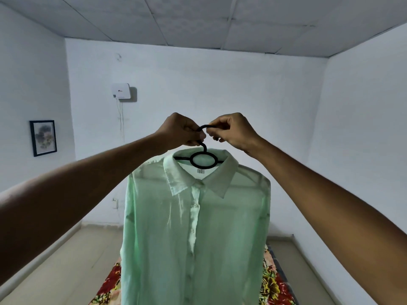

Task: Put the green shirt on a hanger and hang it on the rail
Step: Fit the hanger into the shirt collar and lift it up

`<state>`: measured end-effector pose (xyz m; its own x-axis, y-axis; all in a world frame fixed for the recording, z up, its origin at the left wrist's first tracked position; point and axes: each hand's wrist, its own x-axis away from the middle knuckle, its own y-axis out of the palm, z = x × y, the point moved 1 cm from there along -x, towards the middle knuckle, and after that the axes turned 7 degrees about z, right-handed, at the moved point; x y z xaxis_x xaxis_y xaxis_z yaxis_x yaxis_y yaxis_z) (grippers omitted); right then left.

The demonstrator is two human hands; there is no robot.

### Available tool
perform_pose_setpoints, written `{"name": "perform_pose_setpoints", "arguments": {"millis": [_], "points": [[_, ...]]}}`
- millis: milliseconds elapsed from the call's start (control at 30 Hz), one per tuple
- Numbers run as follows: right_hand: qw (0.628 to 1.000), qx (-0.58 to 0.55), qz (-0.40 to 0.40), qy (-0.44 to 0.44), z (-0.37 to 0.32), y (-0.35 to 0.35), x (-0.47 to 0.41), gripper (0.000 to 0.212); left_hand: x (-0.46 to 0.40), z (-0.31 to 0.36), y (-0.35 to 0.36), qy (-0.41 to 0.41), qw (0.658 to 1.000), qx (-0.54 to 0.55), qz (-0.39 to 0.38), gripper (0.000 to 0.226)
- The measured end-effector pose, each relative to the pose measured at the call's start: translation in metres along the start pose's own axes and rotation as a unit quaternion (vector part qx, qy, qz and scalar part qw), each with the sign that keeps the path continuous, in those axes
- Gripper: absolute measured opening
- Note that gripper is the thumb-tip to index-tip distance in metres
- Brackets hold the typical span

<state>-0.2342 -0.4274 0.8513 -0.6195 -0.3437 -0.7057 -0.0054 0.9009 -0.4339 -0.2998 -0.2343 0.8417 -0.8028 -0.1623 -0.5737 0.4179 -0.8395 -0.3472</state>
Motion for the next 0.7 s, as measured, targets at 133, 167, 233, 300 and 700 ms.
{"name": "perform_pose_setpoints", "arguments": {"millis": [133, 167, 233, 300, 700], "points": [[0.998, 0.015, 0.061, 0.024, -0.001, 0.003, -0.007, 0.01, 0.012, -0.015, -0.025, -0.004, 0.995, -0.049, -0.085, 0.045], [0.997, 0.016, 0.073, 0.028, 0.002, 0.0, -0.008, 0.01, 0.017, -0.02, -0.033, -0.011, 0.99, -0.087, -0.11, 0.051], [0.996, 0.021, 0.084, 0.036, 0.008, -0.002, -0.009, 0.012, 0.027, -0.032, -0.053, -0.023, 0.976, -0.151, -0.152, 0.052], [0.994, 0.029, 0.094, 0.047, 0.013, -0.004, -0.009, 0.014, 0.036, -0.04, -0.067, -0.04, 0.967, -0.16, -0.195, 0.039], [0.992, 0.049, 0.104, 0.054, 0.014, 0.012, -0.014, 0.016, 0.031, -0.066, -0.069, 0.074, 0.864, -0.498, 0.01, 0.033]]}}
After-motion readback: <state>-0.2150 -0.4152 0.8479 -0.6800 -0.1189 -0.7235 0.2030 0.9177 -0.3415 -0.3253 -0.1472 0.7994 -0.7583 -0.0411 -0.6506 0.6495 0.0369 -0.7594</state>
